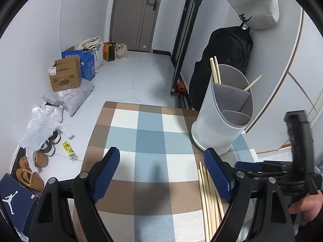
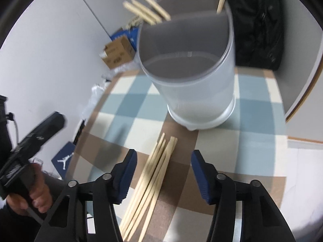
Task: Organize utensils
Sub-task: 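Lower the right gripper to the chopstick pile and grasp one chopstick, then lift the chopstick with the right gripper while the left gripper grasps another chopstick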
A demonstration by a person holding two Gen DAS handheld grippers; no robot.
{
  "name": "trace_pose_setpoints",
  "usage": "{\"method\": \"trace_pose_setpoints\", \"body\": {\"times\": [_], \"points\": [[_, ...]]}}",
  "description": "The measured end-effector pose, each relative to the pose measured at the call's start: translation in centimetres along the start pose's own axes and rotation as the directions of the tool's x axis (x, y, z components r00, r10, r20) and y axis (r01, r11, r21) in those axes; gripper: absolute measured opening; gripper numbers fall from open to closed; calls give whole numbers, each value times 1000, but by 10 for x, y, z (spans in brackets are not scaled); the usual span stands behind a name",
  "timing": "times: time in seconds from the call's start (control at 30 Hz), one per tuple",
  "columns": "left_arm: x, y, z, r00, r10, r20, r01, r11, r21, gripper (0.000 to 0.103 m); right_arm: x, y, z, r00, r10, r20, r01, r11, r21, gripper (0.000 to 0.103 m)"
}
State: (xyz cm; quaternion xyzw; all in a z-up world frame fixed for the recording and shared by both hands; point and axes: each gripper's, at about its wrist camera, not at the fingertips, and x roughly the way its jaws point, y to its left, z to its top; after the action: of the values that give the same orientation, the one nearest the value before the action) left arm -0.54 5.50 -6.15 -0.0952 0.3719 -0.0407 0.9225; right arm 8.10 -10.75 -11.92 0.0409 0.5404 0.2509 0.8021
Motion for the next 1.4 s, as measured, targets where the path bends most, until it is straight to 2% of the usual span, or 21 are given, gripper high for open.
{"method": "trace_pose_setpoints", "body": {"times": [0.3,0.4,0.57,0.7,0.87,1.03,1.2,1.4], "points": [[8,7,-2,1000,4,-26,-3,1000,9,82,35,3,9,997,-53,-51,53,999,-2,40],[8,10,-1,1000,3,-27,-3,1000,-1,82,44,4,11,995,-75,-69,75,997,-4,31],[10,14,0,999,6,-36,-7,1000,-26,82,45,0,10,991,-113,-70,113,994,-8,8],[12,14,0,999,9,-40,-10,999,-33,82,35,-5,11,993,-110,-40,111,994,18,6],[13,8,-2,998,-7,-55,6,1000,-18,82,10,-5,11,996,-78,40,77,996,34,6],[22,-8,-8,992,-45,-119,48,999,22,82,-16,-8,10,992,-63,110,57,997,56,6],[40,-29,-19,976,-32,-213,47,997,64,82,-42,-16,3,983,-56,175,41,995,89,6],[62,-48,-35,944,9,-331,23,995,94,82,-62,-25,-4,976,-46,212,25,994,103,6]]}}
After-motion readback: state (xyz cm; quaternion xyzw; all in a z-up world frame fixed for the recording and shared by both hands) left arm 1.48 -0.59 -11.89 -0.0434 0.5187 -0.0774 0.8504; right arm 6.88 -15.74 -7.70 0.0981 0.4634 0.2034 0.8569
